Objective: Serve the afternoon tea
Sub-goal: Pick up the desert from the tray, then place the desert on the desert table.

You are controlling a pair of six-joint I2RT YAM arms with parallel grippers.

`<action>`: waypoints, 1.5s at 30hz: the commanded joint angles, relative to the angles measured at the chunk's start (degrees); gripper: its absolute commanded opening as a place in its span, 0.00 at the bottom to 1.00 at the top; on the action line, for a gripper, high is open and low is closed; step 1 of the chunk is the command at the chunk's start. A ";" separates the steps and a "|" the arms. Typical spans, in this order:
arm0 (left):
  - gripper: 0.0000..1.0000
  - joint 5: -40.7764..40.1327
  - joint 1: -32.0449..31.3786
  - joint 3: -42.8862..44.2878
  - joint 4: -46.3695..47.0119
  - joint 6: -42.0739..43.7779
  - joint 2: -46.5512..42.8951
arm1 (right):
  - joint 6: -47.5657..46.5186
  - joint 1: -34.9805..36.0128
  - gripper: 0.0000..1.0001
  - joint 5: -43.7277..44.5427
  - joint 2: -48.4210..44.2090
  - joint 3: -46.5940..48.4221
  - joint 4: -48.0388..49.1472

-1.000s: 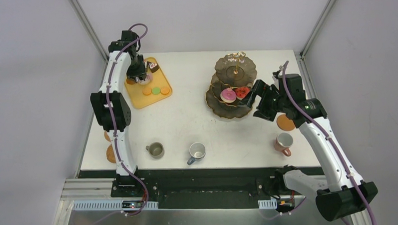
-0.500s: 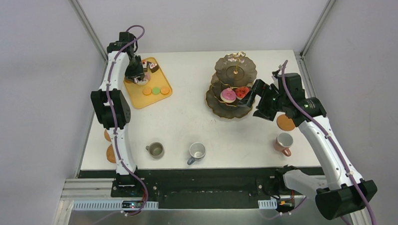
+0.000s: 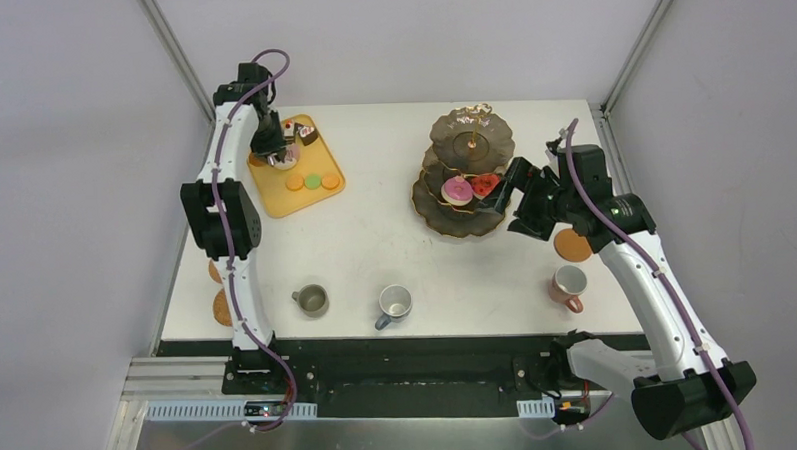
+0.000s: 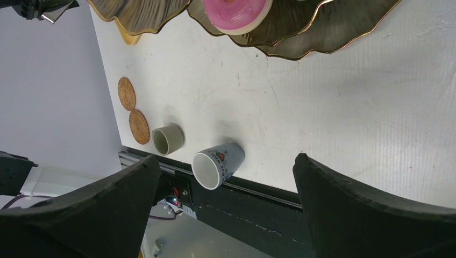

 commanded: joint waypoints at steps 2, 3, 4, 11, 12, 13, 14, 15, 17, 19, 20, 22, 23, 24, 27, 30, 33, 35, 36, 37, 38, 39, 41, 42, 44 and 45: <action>0.16 -0.35 -0.81 -2.97 -1.66 -0.42 -13.54 | -1.02 0.13 0.99 0.84 -1.50 2.54 0.35; 0.16 0.11 -2.63 -5.10 -1.22 -0.67 -16.00 | -0.97 0.09 0.99 0.86 -1.84 2.40 0.50; 0.16 0.83 -3.95 -7.54 -0.45 -0.61 -18.80 | -0.98 0.11 0.99 0.86 -2.20 2.17 0.81; 0.16 1.38 -17.90 -21.48 5.58 -4.19 -33.75 | -0.51 0.16 0.99 0.99 -4.52 0.58 2.51; 0.16 1.45 -20.07 -22.59 6.60 -5.25 -34.89 | -0.43 0.09 0.99 1.03 -4.72 0.56 2.55; 0.16 1.45 -23.04 -23.93 7.83 -6.21 -35.81 | -0.38 0.09 0.99 1.16 -5.05 0.60 2.67; 0.16 1.45 -25.32 -24.70 8.92 -6.87 -36.39 | -0.29 0.11 0.99 1.37 -5.38 0.53 2.80; 0.16 1.41 -27.47 -25.13 10.33 -7.19 -36.60 | -0.33 0.14 0.99 1.68 -5.71 0.43 2.90; 0.16 0.39 -31.02 -25.19 11.43 -8.20 -35.99 | -0.29 0.12 0.99 2.47 -6.47 0.45 2.99; 0.15 -0.05 -34.02 -24.23 12.15 -8.87 -34.83 | -0.23 0.12 0.99 3.60 -7.25 0.60 2.97; 0.15 -0.67 -35.67 -23.63 12.52 -8.95 -34.27 | -0.33 0.11 0.99 4.12 -7.61 0.67 2.91; 0.15 -1.78 -38.48 -22.15 13.25 -8.69 -33.09 | -0.41 0.11 0.99 4.89 -8.39 0.92 2.91; 0.15 -2.32 -39.50 -21.29 13.29 -8.62 -32.38 | -0.44 0.13 0.99 5.17 -8.76 1.00 2.86; 0.15 -2.55 -40.35 -20.24 13.08 -8.66 -31.48 | -0.52 0.14 0.99 5.43 -9.07 0.99 2.82; 0.15 -3.08 -42.50 -16.99 12.30 -8.29 -29.02 | -0.60 0.08 0.99 6.07 -9.82 0.98 2.53; 0.15 -3.65 -43.91 -14.54 11.59 -7.77 -26.89 | -0.70 0.09 0.99 6.31 -10.21 0.87 2.19; 0.15 -4.63 -44.84 -12.76 11.15 -7.11 -25.35 | -0.62 0.08 0.99 6.56 -10.51 0.96 1.90; 0.15 -4.50 -45.04 -11.59 10.79 -6.81 -24.27 | -0.72 0.16 0.99 6.81 -10.72 0.96 1.82; 0.15 -4.61 -45.32 -11.04 10.47 -6.57 -23.70 | -0.76 0.09 0.99 6.84 -10.74 0.96 1.80; 0.15 -4.79 -45.49 -10.33 10.27 -6.36 -23.01 | -0.78 0.09 0.99 6.88 -10.75 0.94 1.80; 0.16 -4.88 -45.65 -9.62 10.09 -6.10 -22.33 | -0.80 0.08 0.99 6.84 -10.78 0.88 1.72; 0.16 -4.97 -45.81 -8.84 9.91 -5.89 -21.72 | -0.77 0.12 0.99 6.84 -10.81 0.95 1.64; 0.17 -5.03 -45.99 -7.50 9.53 -5.61 -20.36 | -0.74 0.12 0.99 6.68 -10.67 0.96 1.70; 0.17 -5.09 -46.03 -6.65 9.23 -5.47 -19.69 | -0.79 0.11 0.99 6.57 -10.67 1.04 1.67; 0.19 -4.90 -46.19 -5.46 8.62 -5.04 -18.54 | -0.82 0.08 0.99 6.62 -10.69 1.05 1.57; 0.20 -4.69 -46.28 -5.08 8.54 -4.86 -18.18 | -0.79 0.13 0.99 6.70 -10.72 1.05 1.52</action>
